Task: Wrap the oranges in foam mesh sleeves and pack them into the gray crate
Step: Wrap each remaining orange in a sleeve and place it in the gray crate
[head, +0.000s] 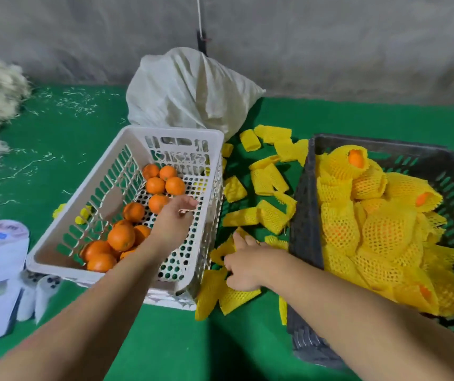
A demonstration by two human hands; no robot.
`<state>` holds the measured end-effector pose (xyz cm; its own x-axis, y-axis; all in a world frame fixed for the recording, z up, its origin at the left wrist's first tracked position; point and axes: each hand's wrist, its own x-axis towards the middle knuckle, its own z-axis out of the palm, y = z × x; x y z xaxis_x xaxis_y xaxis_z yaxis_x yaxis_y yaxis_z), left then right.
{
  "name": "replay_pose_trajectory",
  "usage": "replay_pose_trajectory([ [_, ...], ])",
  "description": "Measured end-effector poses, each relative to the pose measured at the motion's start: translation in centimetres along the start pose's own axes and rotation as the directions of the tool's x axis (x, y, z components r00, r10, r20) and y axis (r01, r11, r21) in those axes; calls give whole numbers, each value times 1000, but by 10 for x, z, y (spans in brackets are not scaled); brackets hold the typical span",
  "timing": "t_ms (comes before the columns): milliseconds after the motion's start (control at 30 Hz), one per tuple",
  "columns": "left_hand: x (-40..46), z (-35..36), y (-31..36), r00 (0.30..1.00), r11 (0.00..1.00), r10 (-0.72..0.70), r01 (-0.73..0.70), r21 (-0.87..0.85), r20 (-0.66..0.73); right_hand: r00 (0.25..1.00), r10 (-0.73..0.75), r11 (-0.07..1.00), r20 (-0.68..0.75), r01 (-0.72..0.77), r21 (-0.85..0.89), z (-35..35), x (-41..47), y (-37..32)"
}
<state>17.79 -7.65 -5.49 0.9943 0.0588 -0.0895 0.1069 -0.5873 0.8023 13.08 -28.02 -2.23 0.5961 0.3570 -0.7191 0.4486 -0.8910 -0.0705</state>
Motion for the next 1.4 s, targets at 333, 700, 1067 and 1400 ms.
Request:
replay_pose_trajectory([
  [333,-10,20,-29,567,558,-575,-256,789,590,981,-114,991,156,123,-52,22,41,-2],
  [700,23,-56,-98,845,271,-534,131,954,36,965,-36,897,-261,146,417,9,57,12],
  [1067,7,-42,-24,965,964,-259,256,-74,-37,661,269,645,-701,416,641,-15,26,21],
  [1400,-55,44,55,996,762,90,-66,-645,4,689,532,-67,-493,614,786,-5,-4,27],
])
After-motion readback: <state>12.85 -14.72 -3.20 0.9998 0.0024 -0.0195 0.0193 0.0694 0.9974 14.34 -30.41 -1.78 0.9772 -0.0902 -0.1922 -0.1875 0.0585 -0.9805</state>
